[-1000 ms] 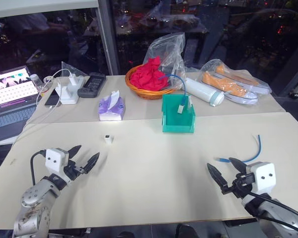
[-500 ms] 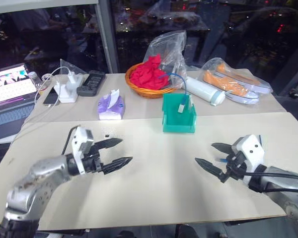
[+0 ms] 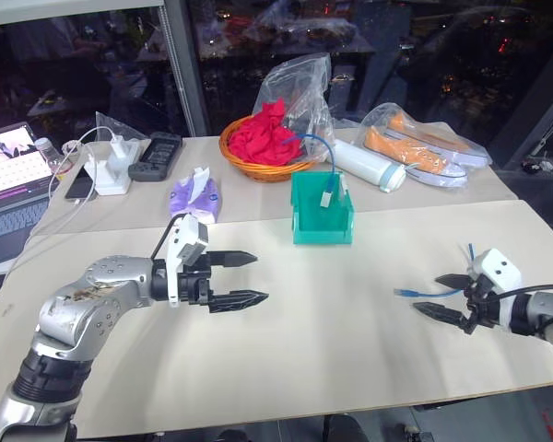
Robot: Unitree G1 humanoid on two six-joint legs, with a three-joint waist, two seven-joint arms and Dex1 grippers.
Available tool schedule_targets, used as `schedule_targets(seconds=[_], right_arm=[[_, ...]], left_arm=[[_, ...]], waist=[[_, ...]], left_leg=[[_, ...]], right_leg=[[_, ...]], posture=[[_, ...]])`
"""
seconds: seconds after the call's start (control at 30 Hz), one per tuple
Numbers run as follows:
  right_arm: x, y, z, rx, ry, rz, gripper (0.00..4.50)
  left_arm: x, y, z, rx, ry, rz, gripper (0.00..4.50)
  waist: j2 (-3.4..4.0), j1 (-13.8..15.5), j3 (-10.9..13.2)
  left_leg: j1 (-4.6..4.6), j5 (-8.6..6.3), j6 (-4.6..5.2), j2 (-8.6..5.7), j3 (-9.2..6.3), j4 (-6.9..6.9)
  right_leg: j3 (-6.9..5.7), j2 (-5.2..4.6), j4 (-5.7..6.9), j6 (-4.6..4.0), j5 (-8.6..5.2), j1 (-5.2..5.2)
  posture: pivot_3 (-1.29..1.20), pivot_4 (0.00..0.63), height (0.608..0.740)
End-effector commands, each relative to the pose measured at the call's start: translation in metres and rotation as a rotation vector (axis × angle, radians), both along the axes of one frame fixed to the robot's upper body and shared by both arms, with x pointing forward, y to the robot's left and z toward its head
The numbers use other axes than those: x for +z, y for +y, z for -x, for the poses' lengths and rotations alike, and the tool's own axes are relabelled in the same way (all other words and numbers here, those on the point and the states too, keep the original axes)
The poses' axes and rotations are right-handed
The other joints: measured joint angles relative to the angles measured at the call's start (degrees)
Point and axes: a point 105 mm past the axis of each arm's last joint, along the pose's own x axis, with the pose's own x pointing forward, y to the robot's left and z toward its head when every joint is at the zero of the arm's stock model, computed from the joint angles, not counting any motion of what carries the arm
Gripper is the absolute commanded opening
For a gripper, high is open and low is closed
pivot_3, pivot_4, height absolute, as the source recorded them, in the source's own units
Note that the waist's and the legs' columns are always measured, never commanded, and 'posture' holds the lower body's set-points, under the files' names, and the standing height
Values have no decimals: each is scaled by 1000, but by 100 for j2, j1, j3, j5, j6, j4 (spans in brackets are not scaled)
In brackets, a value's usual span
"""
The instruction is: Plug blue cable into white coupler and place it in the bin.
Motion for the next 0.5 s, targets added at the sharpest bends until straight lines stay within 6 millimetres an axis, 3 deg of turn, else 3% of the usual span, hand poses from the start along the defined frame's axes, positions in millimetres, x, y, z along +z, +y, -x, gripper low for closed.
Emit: schedule_targets(seconds=[0.03, 0.17, 0.2, 0.23, 0.5], right_arm=[[-2, 5, -6, 46, -18, 12, 4455], [-10, 12, -8, 80, 22, -6, 4455], [-12, 14, -7, 86, 39, -15, 3955], [-15, 16, -6, 91, 55, -20, 3777], [-18, 21, 1, 146, 107, -19, 1073]], left_arm=[[9, 0, 2, -6, -58, 1, 4500], [9, 0, 3, -3, -61, 4, 4500], [9, 0, 3, -3, -61, 3, 4500], [9, 0, 3, -4, -63, 1, 4500], [12, 3, 0, -11, -74, -11, 4500]], waist=[[0, 5, 0], [1, 12, 0], [2, 13, 1], [1, 16, 1], [2, 24, 0]], left_leg=[[-1, 0, 0, 0, 0, 0], [-6, -1, -2, -1, 0, 1], [-7, -1, -3, -1, 0, 1], [-7, -1, -3, -1, 0, 2], [-6, -1, -3, -1, 0, 2]], right_leg=[[0, -1, -2, 0, 0, -1], [0, -1, -3, 1, 1, -5], [0, -2, -3, 2, 1, -6], [0, -2, -3, 2, 1, -6], [0, -1, -2, 2, 1, -5]], posture=[[0, 150, 740], [0, 150, 740], [0, 150, 740], [0, 150, 740], [0, 150, 740]])
